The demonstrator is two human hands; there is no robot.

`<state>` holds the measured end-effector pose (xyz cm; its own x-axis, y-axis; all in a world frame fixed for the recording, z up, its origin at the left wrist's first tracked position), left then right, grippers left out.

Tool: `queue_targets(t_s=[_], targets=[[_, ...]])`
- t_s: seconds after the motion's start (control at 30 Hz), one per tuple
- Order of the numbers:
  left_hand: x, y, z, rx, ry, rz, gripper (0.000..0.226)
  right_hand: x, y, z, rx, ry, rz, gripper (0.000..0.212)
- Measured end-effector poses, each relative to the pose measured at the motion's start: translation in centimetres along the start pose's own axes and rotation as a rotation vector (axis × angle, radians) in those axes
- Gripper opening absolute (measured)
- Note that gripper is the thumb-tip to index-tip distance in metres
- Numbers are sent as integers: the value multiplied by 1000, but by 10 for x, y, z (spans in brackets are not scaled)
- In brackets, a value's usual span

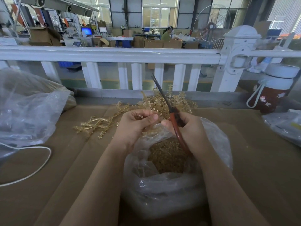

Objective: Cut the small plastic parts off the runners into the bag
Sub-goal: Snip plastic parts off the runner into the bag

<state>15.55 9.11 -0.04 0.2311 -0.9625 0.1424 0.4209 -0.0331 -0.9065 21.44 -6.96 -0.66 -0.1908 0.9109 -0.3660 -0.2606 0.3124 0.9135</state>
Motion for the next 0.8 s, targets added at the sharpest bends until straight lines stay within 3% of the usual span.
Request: queue_targets(t_s=[0.13, 0.33, 0.5, 0.8], targets=[[-4, -8, 2, 79, -29, 4, 22, -1, 4, -5, -70, -51, -229, 49], [-10, -15, 4, 159, -45, 65, 22, 1, 8, -9, -153, -77, -410, 50], [-10, -13, 4, 160, -16, 91, 38, 0, 10, -10, -187, -105, -469, 45], [-11, -13, 5, 163, -1, 92, 9, -1, 8, -9, -184, -131, -492, 46]])
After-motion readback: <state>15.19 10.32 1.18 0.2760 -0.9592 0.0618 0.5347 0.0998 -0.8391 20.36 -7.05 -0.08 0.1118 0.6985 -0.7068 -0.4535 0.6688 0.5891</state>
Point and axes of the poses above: each hand's wrist, its own z-axis towards the middle knuckle, its own x-axis out of the palm, y = z × x, the point moved 9 cm from there along z, towards the middle knuckle, and after that the axes turned 12 degrees about x, right-handed, at the moved point
